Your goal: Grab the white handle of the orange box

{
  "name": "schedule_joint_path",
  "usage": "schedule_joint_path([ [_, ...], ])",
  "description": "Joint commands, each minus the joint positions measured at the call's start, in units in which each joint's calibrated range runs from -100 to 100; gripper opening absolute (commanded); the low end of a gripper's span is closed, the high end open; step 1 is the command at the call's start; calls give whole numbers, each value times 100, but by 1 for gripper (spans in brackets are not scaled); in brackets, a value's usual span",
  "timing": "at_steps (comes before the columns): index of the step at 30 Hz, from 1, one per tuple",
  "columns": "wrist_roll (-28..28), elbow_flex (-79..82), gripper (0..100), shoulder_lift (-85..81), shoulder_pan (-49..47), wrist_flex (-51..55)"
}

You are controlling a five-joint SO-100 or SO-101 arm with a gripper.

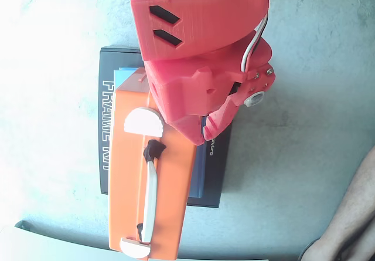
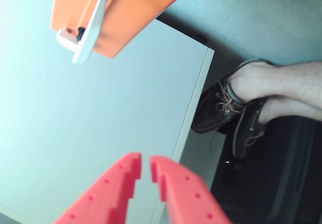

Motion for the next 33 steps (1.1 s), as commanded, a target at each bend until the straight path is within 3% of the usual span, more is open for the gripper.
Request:
schedule_joint_path([
  [1, -405, -231, 1, 122, -104, 182],
  [4, -536, -771, 3, 147, -88, 1138],
  [6, -541, -1028, 14, 156, -57, 1772],
  [10, -552, -1020, 31, 173, -73, 2077],
  [19, -525, -1950, 24, 1303, 59, 2525],
  [26, -452, -4086, 24, 3285, -11, 2517],
  [33, -458, -4972, 24, 4179, -1166, 2517],
])
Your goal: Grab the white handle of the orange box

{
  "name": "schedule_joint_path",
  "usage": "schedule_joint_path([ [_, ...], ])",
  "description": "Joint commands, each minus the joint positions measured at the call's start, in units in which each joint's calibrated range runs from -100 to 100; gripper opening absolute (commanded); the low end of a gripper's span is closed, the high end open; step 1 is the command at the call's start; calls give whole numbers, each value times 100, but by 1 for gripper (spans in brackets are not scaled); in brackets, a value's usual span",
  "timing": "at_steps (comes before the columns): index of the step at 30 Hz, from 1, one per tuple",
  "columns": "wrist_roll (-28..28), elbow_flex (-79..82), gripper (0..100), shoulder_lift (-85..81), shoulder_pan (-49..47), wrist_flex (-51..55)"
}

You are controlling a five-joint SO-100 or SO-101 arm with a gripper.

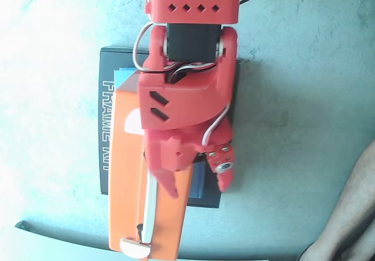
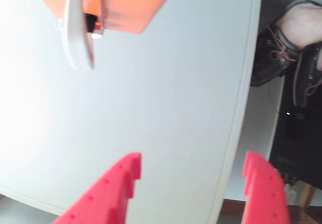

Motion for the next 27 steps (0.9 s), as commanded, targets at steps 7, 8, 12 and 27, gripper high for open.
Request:
schedule_joint_path([
  [7, 342, -706, 24, 693, -1438, 64],
  [8, 384, -750, 24, 693, -1500, 64],
  [12, 431, -874, 24, 710, -1586, 64],
  [27, 525, -1574, 24, 1351, -1593, 64],
])
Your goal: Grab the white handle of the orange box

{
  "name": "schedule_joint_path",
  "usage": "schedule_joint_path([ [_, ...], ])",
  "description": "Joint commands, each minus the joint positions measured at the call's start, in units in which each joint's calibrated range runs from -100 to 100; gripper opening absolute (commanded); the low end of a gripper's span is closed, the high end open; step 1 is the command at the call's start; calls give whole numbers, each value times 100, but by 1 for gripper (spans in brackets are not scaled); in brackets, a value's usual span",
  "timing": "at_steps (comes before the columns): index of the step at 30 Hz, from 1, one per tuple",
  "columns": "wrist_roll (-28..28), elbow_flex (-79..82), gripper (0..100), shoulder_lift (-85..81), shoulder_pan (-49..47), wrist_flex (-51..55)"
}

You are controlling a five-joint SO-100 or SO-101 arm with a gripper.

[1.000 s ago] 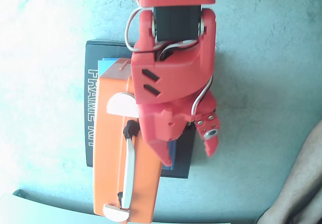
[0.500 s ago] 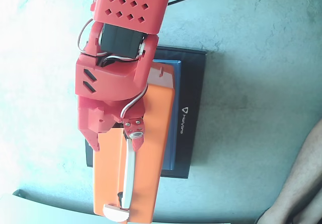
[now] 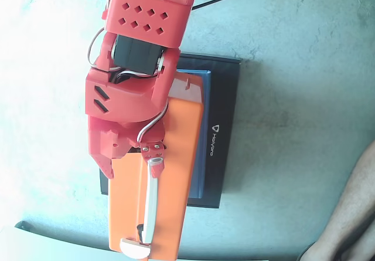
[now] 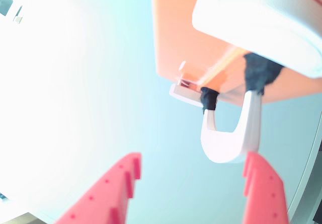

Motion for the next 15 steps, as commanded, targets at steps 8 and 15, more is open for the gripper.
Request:
schedule_joint_path([
  [8, 122, -1413, 24, 1369, 58, 72],
  [15, 122, -1856, 24, 1655, 136, 64],
])
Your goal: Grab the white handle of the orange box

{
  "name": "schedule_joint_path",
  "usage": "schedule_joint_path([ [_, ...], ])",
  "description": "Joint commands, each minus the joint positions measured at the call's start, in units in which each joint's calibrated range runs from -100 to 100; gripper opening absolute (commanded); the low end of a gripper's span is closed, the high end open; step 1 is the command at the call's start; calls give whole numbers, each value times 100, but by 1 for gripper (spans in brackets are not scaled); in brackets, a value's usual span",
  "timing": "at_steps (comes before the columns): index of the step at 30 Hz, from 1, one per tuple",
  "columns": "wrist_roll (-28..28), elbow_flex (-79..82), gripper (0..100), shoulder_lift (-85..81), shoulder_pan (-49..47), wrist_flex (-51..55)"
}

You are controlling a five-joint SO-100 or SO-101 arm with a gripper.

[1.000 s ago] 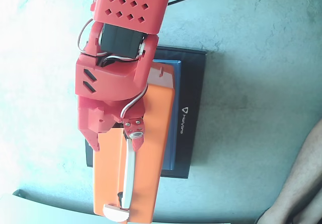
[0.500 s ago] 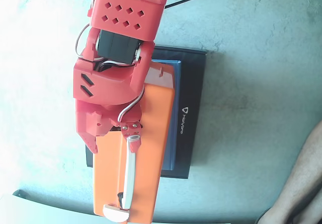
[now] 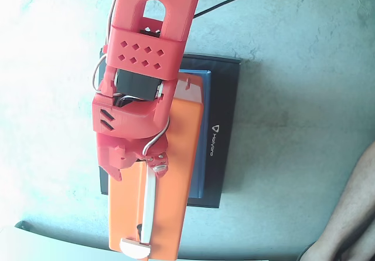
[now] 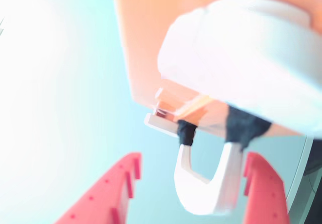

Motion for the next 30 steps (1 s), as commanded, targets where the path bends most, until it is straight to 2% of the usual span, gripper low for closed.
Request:
schedule_joint_path([
  [1, 2, -180, 24, 488, 53, 30],
  [10, 7, -1111, 22, 1323, 61, 30],
  [13, 133, -1120, 14, 1373, 68, 30],
  [16, 300, -1111, 0, 1365, 231, 30],
  [24, 1224, -1022, 1, 1331, 394, 114],
  [27, 1966, -1022, 1, 1247, 673, 275],
  [30, 2614, -1022, 1, 842, 781, 1079],
])
